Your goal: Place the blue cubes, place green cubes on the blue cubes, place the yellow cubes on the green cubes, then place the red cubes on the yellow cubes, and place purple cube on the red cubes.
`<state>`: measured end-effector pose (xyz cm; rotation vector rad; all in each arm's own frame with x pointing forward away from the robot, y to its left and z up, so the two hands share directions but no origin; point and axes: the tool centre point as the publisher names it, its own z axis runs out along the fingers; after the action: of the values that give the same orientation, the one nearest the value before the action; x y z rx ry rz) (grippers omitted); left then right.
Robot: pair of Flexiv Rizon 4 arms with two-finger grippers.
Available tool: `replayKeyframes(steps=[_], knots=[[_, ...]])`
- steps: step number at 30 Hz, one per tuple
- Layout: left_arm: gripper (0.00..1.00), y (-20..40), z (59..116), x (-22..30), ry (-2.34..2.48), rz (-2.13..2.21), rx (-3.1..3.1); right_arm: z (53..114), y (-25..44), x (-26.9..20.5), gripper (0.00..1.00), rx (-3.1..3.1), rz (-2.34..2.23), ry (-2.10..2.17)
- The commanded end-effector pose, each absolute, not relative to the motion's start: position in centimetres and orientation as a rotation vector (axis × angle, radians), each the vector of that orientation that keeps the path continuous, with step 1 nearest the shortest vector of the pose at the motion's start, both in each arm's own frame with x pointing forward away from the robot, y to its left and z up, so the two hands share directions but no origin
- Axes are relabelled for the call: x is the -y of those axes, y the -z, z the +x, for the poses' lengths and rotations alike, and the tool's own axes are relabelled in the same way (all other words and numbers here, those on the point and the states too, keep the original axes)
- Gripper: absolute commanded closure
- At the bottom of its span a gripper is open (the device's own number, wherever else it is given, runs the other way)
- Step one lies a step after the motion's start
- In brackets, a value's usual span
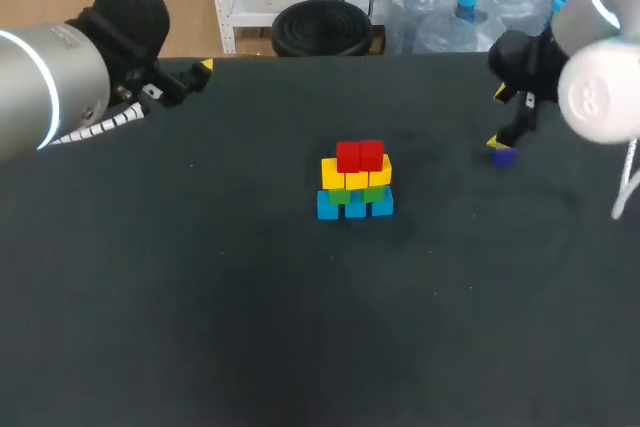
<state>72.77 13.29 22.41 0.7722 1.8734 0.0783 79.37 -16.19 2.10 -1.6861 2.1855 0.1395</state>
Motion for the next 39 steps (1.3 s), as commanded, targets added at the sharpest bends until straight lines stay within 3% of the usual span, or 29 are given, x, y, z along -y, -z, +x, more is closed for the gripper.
replayKeyframes(steps=[1, 39], knots=[[0.00, -22.4, 72.8, -13.3, -0.079, 0.772, -1.872, 80.3, -2.0, 16.4, 0.00, -2.255, -1.811, -0.376], [0.00, -22.4, 72.8, -13.3, -0.079, 0.772, -1.872, 73.4, -0.9, 17.2, 0.00, -2.281, -1.926, -0.304]])
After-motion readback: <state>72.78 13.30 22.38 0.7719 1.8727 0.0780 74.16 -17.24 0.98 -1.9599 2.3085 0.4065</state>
